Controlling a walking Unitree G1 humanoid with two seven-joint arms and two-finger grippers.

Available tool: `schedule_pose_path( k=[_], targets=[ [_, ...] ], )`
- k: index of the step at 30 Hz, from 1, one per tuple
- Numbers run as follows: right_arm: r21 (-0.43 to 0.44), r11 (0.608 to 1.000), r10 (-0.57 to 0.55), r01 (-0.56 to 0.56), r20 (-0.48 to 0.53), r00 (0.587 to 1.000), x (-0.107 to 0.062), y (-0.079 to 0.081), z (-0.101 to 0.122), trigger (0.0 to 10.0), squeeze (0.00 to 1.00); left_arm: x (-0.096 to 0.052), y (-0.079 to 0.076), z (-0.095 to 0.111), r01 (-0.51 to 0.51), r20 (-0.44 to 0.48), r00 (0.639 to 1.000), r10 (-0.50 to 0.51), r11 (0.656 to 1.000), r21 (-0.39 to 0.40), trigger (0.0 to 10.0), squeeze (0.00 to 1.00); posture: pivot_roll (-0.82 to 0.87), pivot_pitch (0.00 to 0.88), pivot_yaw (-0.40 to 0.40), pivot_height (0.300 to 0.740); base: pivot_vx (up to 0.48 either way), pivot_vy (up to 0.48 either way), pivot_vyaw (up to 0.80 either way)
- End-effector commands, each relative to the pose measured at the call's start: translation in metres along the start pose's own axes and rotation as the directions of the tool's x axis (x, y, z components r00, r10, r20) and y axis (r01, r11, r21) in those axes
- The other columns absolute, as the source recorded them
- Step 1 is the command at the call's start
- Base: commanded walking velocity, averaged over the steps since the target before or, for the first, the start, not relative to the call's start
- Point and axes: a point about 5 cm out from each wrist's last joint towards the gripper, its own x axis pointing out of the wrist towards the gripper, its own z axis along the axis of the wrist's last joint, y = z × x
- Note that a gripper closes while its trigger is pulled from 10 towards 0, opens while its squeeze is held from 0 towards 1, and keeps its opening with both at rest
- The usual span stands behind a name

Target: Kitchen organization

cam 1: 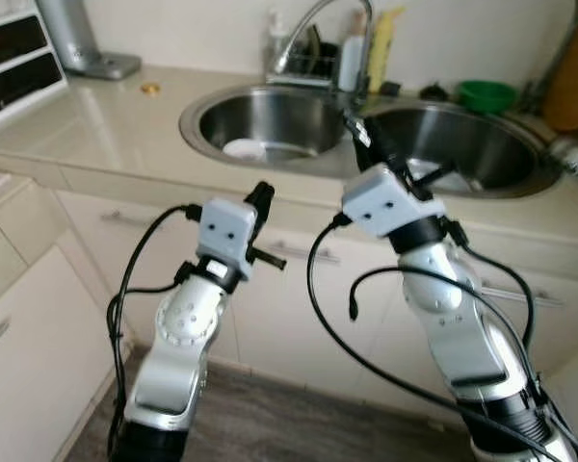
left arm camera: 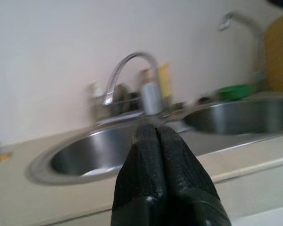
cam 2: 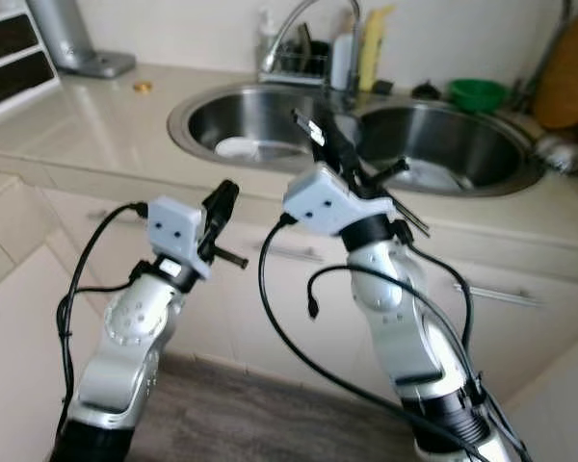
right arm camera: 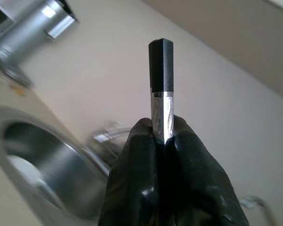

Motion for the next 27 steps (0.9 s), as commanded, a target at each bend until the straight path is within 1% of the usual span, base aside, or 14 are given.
schedule_pose_path(
  k=[1,9,15,27],
  targets=[
    [-0.008,1.000,0.000,-0.001,-0.014,1.000,-0.0017,-0.0030,-0.0038,10.0,0.00,0.0018,-0.0031,0.0035,0.011,0.015,1.000,-0.011,1.000,-0.005,10.0,0.00,0.10,0.000,-0.037,0.740,0.319,0.000,0.62],
    [-0.001,1.000,-0.003,0.003,-0.027,1.000,-0.0019,-0.0025,-0.0067,10.0,0.00,0.0027,-0.0041,0.0037,0.017,0.016,1.000,-0.017,1.000,-0.005,10.0,0.00,0.10,0.000,-0.034,0.740,0.329,0.000,0.75],
    [0.009,1.000,-0.010,0.010,-0.034,0.999,-0.0012,-0.0027,-0.0086,10.0,0.00,0.0036,-0.0040,0.0039,0.018,0.019,1.000,-0.018,1.000,-0.004,10.0,0.00,0.10,0.000,-0.034,0.740,0.334,0.000,0.00],
    [-0.006,1.000,-0.018,0.017,-0.028,0.999,0.0009,-0.0045,-0.0096,10.0,0.00,0.0048,-0.0032,0.0042,0.018,0.023,1.000,-0.018,1.000,-0.002,10.0,0.00,0.10,0.000,-0.034,0.740,0.333,0.000,0.00]
  ],
)
